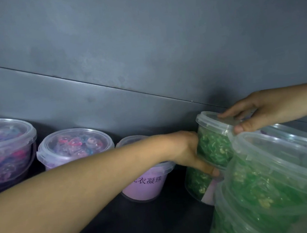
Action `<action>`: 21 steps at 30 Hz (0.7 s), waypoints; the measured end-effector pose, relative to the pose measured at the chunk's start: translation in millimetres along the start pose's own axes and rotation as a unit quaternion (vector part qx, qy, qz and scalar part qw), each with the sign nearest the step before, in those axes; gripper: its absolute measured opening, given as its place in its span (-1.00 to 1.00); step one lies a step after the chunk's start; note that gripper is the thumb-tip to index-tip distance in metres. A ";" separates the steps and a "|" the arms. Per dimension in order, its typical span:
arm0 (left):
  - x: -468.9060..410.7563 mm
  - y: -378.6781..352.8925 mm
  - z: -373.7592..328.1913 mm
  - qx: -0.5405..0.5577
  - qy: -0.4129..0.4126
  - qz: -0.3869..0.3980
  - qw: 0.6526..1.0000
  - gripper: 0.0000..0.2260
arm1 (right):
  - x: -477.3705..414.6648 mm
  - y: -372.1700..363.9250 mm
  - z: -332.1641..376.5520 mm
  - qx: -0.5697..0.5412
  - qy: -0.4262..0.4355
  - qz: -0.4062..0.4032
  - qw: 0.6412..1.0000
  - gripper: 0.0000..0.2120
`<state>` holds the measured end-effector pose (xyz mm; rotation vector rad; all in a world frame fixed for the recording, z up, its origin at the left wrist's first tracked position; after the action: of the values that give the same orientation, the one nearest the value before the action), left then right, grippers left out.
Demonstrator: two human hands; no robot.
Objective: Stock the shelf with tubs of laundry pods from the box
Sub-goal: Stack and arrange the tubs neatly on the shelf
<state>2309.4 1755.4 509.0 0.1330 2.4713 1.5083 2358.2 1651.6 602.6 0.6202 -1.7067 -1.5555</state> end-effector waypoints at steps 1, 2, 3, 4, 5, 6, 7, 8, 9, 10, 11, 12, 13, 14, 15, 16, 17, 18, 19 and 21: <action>-1.4 0.9 3.3 -0.007 0.005 0.007 1.000 -0.48 | -0.2 1.7 3.1 0.004 0.003 -0.021 1.000 -0.12; -2.7 3.2 7.6 -0.022 0.013 0.018 1.000 -0.49 | -0.4 2.5 7.6 0.011 0.008 -0.044 0.999 -0.17; -3.4 6.5 12.5 -0.045 0.025 0.026 0.998 -0.50 | -1.4 2.3 11.9 0.028 0.007 -0.066 0.997 -0.24; -3.3 10.9 17.5 -0.069 0.038 0.028 0.997 -0.48 | -3.5 1.0 16.0 0.052 0.003 -0.089 0.995 -0.29; -2.8 14.7 22.6 -0.086 0.051 0.026 0.995 -0.44 | -5.8 -0.8 20.8 0.080 -0.005 -0.112 0.990 -0.30; -1.7 17.4 26.8 -0.091 0.061 0.023 0.994 -0.41 | -8.3 -1.6 23.3 0.106 -0.011 -0.130 0.986 -0.28; -0.6 18.3 29.6 -0.082 0.063 0.022 0.994 -0.41 | -10.4 -1.0 24.6 0.121 -0.016 -0.140 0.983 -0.26; 0.8 18.1 30.9 -0.066 0.059 0.021 0.996 -0.43 | -11.8 1.1 23.6 0.124 -0.018 -0.141 0.982 -0.22; 2.4 17.2 30.7 -0.047 0.053 0.022 0.997 -0.46 | -11.8 4.1 20.6 0.111 -0.019 -0.125 0.986 -0.18; 3.4 15.9 30.0 -0.033 0.046 0.026 0.998 -0.48 | -11.0 7.4 14.8 0.084 -0.017 -0.097 0.992 -0.15; 3.8 14.1 29.2 -0.024 0.042 0.035 0.998 -0.48 | -9.8 9.3 8.3 0.053 -0.009 -0.060 0.997 -0.15; 3.4 12.0 28.4 -0.021 0.040 0.045 0.998 -0.48 | -6.9 7.9 4.2 0.028 -0.002 -0.020 0.999 -0.17; 2.7 10.0 27.4 -0.020 0.038 0.052 0.998 -0.47 | -2.6 4.2 2.9 0.011 -0.001 0.014 1.000 -0.19; 2.0 9.4 26.4 -0.022 0.036 0.052 0.998 -0.48 | -0.5 1.4 0.7 0.005 -0.001 0.029 1.000 -0.18; 1.3 9.6 25.4 -0.023 0.033 0.046 0.998 -0.49 | -0.3 0.0 -0.7 0.000 0.004 0.025 1.000 -0.18; 0.7 10.1 24.5 -0.024 0.030 0.038 0.999 -0.51 | -0.3 -0.6 0.6 0.003 0.012 0.011 1.000 -0.19; 0.1 10.4 23.7 -0.026 0.027 0.031 0.999 -0.54 | -0.7 -1.6 2.1 0.006 0.017 -0.010 1.000 -0.21; -0.4 10.1 23.3 -0.027 0.024 0.026 0.999 -0.56 | -1.7 -1.7 4.4 0.010 0.018 -0.037 0.999 -0.28; -0.4 10.0 23.0 -0.029 0.023 0.023 0.999 -0.57 | -2.2 -1.0 7.5 0.015 0.016 -0.066 0.998 -0.34; -0.2 9.9 23.7 -0.031 0.023 0.021 0.999 -0.58 | -3.4 -0.5 12.1 0.039 0.007 -0.108 0.993 -0.34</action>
<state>2315.1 1780.3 507.5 0.1404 2.4696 1.6200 2350.8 1661.7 601.4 0.8788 -1.7441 -1.6321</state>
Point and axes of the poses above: each hand's wrist, its own x-axis away from the middle knuckle, its own y-axis out of the back of the hand, z = x × y, the point moved 6 cm from there along -x, towards the middle knuckle, and after that the axes turned 2 degrees about -y, right-handed, at the moved point
